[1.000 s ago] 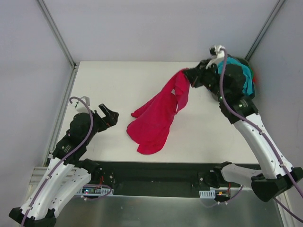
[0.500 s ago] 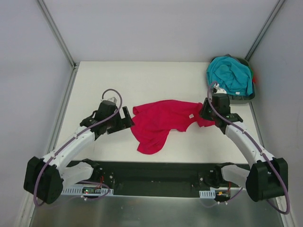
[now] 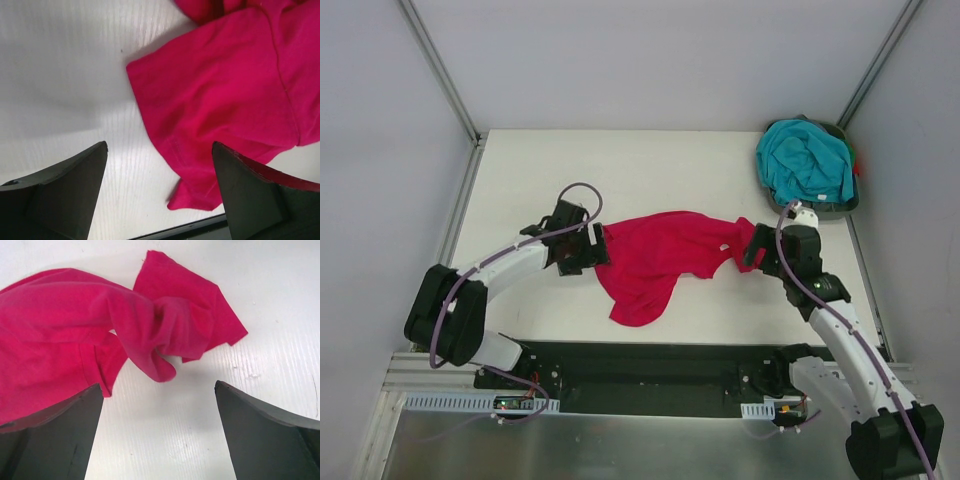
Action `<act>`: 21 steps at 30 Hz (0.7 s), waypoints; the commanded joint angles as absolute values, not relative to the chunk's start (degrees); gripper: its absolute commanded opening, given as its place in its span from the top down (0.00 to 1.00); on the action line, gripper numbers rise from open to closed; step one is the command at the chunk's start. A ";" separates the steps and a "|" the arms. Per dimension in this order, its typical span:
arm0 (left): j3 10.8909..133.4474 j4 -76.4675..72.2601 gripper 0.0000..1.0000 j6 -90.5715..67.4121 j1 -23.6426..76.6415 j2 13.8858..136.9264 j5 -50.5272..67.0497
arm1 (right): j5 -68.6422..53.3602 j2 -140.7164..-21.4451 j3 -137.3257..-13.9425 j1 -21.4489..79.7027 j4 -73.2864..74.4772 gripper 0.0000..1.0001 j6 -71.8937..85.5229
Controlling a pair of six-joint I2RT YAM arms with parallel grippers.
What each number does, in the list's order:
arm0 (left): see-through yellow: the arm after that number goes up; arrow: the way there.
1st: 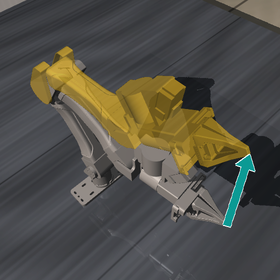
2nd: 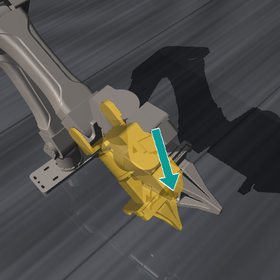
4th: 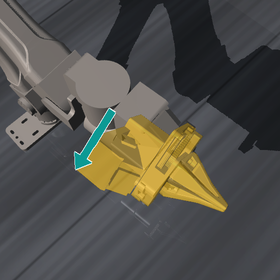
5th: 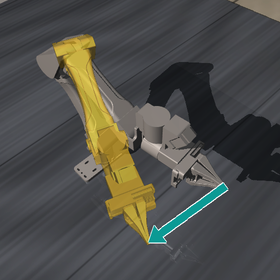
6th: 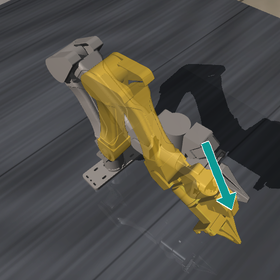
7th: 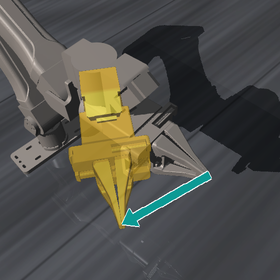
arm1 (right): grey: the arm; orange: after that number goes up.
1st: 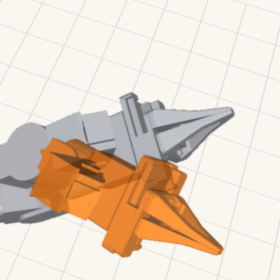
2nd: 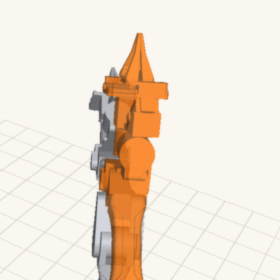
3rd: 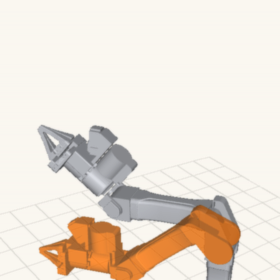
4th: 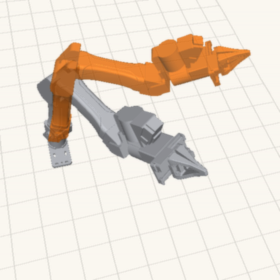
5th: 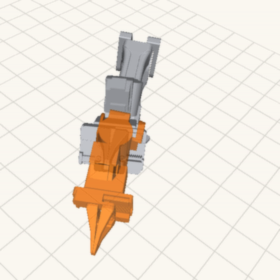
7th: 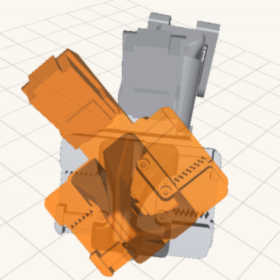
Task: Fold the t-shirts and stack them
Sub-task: Move the tshirt to the center of the board, then flatten out the tshirt
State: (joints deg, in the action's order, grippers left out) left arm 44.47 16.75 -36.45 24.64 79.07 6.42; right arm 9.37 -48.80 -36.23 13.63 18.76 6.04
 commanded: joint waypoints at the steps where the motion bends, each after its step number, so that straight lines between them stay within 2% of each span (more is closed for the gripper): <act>1: 49.12 15.56 0.18 -34.98 24.34 85.24 6.76 | 12.13 -43.43 -32.00 13.45 20.48 0.04 8.26; 8: 52.12 17.39 0.39 -36.29 27.33 92.37 6.17 | 14.77 -38.24 -28.57 13.10 21.88 0.04 8.09; 15: 53.35 21.62 0.58 -39.90 29.44 96.32 2.82 | 15.29 -39.02 -26.98 12.92 21.88 0.04 8.18; 21: 55.55 26.53 0.82 -42.10 30.85 97.56 -2.45 | 15.99 -40.25 -27.60 12.66 22.41 0.04 9.05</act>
